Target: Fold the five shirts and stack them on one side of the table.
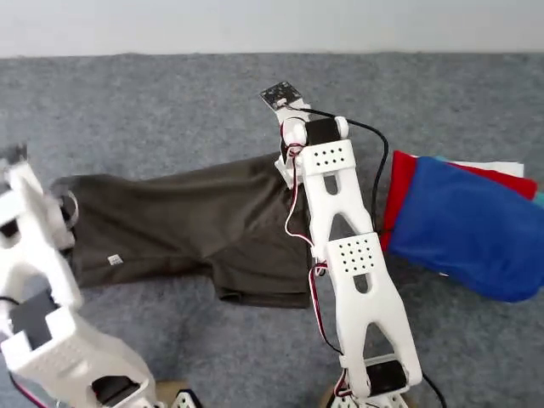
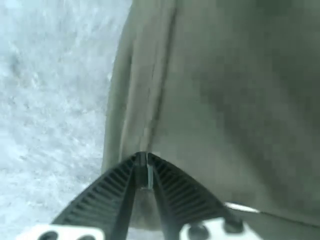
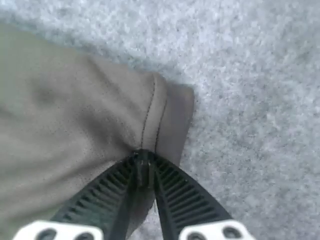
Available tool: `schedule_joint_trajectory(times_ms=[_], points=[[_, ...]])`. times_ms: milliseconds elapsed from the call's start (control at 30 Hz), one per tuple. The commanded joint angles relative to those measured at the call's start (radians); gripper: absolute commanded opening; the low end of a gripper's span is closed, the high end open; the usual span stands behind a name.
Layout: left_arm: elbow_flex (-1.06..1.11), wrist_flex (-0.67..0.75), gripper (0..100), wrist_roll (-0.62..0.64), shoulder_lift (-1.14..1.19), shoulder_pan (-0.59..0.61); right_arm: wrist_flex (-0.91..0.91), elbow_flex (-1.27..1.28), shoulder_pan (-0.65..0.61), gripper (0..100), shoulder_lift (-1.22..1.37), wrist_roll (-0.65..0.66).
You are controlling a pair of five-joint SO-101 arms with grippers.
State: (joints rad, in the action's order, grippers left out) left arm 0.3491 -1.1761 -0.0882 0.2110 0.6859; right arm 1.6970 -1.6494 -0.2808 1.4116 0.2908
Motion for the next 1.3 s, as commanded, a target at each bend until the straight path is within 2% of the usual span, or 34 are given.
schedule_joint_trajectory(times_ms=[0, 233, 367, 533, 600, 767, 833, 933, 1100, 1267], points=[[0.145, 0.104, 1, -0.028, -0.028, 0.054, -0.013, -0.034, 0.019, 0.9, -0.015, -0.008], [0.110, 0.121, 1, -0.080, -0.009, 0.132, -0.013, -0.032, 0.022, 0.9, -0.013, -0.006], [0.033, 0.038, 1, -0.109, -0.038, 0.129, -0.008, -0.034, 0.024, 0.9, -0.062, -0.006], [-0.085, -0.092, 1, -0.097, -0.192, 0.005, 0.096, -0.032, 0.005, 0.9, -0.203, -0.005], [-0.122, -0.121, 1, -0.055, -0.247, -0.063, 0.102, -0.031, 0.004, 0.9, -0.259, 0.020], [-0.131, -0.055, 1, 0.044, -0.253, -0.192, 0.105, 0.025, -0.012, 0.9, -0.403, 0.043], [-0.134, 0.008, 1, 0.104, -0.181, -0.195, 0.105, 0.133, -0.033, 0.9, -0.503, 0.051], [-0.163, 0.080, 1, 0.163, -0.044, -0.173, 0.105, 0.422, -0.094, 0.9, -0.699, 0.149], [-0.226, 0.114, 1, 0.172, 0.087, -0.146, 0.099, 0.951, -0.188, 0.9, -1.036, 0.358], [-0.226, 0.110, 1, 0.163, 0.064, -0.138, 0.084, 1.258, -0.251, 0.9, -1.254, 0.520]])
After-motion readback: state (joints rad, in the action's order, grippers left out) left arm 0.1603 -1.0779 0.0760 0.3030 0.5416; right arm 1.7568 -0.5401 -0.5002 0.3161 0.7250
